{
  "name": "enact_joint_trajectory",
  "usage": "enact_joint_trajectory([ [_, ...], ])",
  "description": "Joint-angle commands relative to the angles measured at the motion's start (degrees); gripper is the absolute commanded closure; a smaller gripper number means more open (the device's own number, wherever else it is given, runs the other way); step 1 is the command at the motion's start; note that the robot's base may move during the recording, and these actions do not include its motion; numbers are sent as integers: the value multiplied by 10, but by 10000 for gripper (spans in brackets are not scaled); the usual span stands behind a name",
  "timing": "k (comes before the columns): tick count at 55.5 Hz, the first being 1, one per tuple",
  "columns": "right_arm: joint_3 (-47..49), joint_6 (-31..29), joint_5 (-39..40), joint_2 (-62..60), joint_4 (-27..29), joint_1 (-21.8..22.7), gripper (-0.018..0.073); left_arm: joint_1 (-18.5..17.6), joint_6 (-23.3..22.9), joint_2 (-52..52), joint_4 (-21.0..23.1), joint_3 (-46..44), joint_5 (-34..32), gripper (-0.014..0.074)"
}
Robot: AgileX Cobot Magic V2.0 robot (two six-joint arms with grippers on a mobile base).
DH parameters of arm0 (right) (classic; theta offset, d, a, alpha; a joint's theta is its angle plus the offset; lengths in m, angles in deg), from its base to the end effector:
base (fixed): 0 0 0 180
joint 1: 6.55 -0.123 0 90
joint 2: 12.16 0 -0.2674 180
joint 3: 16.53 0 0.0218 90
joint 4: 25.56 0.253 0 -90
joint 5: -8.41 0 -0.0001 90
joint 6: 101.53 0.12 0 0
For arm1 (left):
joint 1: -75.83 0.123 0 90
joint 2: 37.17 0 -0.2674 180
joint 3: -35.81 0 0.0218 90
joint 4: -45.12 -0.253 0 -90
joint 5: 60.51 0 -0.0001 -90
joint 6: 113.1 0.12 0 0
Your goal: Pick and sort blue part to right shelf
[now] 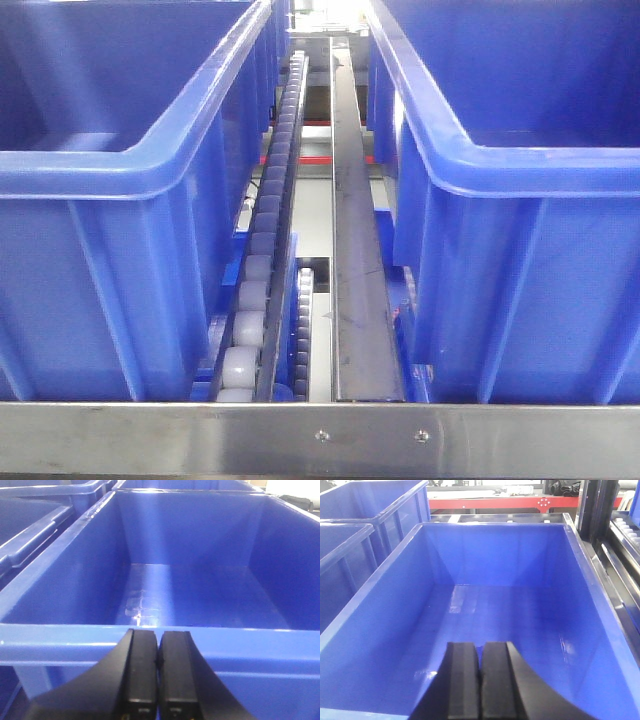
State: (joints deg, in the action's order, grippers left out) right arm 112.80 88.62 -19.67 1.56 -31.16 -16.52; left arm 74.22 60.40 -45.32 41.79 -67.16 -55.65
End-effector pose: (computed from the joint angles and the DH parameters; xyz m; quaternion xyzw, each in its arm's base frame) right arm 0.0785 0.0082 0.3104 -0.0141 0.7213 0.0750 0.6884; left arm 0.1055 -0.0024 0.2037 -0.0114 0.7072 -0.0278 0.7064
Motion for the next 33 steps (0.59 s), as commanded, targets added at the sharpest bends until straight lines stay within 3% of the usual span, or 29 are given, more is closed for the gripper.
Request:
enact_joint_trajectory([
  [1, 14, -5, 54, 7, -1, 0, 522, 0, -1, 15, 6, 18, -60, 472],
  [33, 13, -5, 55, 7, -4, 0, 522, 0, -1, 15, 6, 18, -60, 472],
])
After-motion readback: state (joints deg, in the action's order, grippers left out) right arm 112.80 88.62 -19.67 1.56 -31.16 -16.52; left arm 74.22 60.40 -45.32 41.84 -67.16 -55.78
